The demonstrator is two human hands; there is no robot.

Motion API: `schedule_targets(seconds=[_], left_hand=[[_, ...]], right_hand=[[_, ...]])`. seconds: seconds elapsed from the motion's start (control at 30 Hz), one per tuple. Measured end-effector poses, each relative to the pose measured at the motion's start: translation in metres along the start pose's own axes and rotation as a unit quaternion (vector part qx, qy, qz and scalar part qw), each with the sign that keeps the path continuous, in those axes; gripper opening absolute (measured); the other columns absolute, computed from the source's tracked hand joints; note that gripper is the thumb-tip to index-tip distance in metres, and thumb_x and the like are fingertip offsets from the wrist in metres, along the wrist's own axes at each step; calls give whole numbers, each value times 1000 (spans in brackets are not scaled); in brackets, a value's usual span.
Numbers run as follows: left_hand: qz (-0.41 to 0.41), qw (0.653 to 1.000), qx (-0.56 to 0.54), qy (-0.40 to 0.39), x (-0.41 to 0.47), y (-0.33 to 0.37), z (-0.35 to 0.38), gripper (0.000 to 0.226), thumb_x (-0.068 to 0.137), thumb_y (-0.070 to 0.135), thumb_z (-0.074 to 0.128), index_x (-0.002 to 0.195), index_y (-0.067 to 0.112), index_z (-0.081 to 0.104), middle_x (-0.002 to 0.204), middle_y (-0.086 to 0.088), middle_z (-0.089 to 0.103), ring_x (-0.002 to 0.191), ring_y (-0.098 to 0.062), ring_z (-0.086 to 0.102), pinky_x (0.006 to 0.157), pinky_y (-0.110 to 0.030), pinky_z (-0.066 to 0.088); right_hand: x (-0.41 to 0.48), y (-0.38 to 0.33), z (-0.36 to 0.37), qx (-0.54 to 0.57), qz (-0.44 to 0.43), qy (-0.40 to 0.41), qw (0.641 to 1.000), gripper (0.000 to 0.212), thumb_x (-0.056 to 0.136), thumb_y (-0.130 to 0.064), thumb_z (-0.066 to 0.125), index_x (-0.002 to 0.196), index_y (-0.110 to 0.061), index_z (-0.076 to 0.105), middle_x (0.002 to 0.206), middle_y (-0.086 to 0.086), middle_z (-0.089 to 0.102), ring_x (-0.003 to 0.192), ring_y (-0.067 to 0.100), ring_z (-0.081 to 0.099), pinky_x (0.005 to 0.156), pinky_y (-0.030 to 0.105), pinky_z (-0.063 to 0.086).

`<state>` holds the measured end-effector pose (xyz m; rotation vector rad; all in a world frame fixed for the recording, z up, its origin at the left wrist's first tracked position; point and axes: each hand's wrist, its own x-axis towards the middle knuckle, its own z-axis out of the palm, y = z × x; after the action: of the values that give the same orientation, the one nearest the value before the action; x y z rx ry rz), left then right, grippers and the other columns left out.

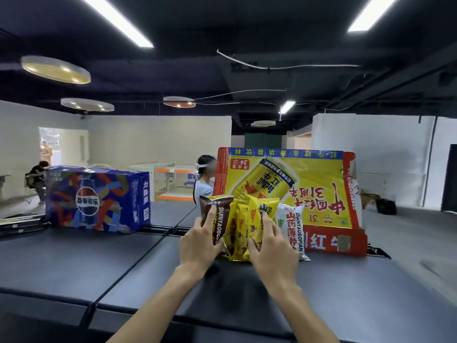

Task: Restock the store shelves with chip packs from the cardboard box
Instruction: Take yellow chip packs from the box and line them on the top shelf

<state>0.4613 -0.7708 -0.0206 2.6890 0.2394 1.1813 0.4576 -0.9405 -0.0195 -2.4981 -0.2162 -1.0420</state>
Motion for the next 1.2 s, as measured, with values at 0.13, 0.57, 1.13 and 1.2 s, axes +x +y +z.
schedule_targets(seconds=[0.13, 0.57, 1.13, 1.2], left_hand=[[-17, 998, -19, -60, -2, -5, 17, 94, 81, 60, 63, 150, 45, 2, 112, -2, 48, 93, -26, 64, 74, -37, 53], [-36, 993, -26, -110, -3, -9, 29, 103, 79, 60, 63, 150, 46, -11, 114, -5, 43, 94, -29, 63, 79, -39, 52], [34, 995, 14, -90, -31, -17, -54, 71, 84, 55, 62, 141, 30, 29, 118, -2, 44, 101, -24, 60, 70, -36, 49], [47, 996, 9, -69, -50, -18, -77, 56, 86, 54, 59, 131, 30, 38, 112, 2, 49, 99, -22, 61, 65, -33, 42]], right_hand=[[0, 1, 17, -21, 16, 13, 1000, 74, 83, -51, 66, 147, -26, 38, 136, -2, 58, 111, 21, 62, 66, 37, 58], [-5, 3, 32, -47, 0, 12, 999, 75, 73, -47, 77, 139, -24, 50, 125, 1, 65, 100, 25, 67, 61, 37, 57], [-63, -47, -23, -53, -7, 30, 998, 73, 82, -54, 66, 146, -31, 38, 134, -8, 58, 110, 20, 63, 68, 34, 56], [-86, -52, -34, -42, -3, 47, 998, 72, 81, -54, 68, 144, -31, 41, 130, -8, 60, 104, 19, 65, 62, 33, 55]])
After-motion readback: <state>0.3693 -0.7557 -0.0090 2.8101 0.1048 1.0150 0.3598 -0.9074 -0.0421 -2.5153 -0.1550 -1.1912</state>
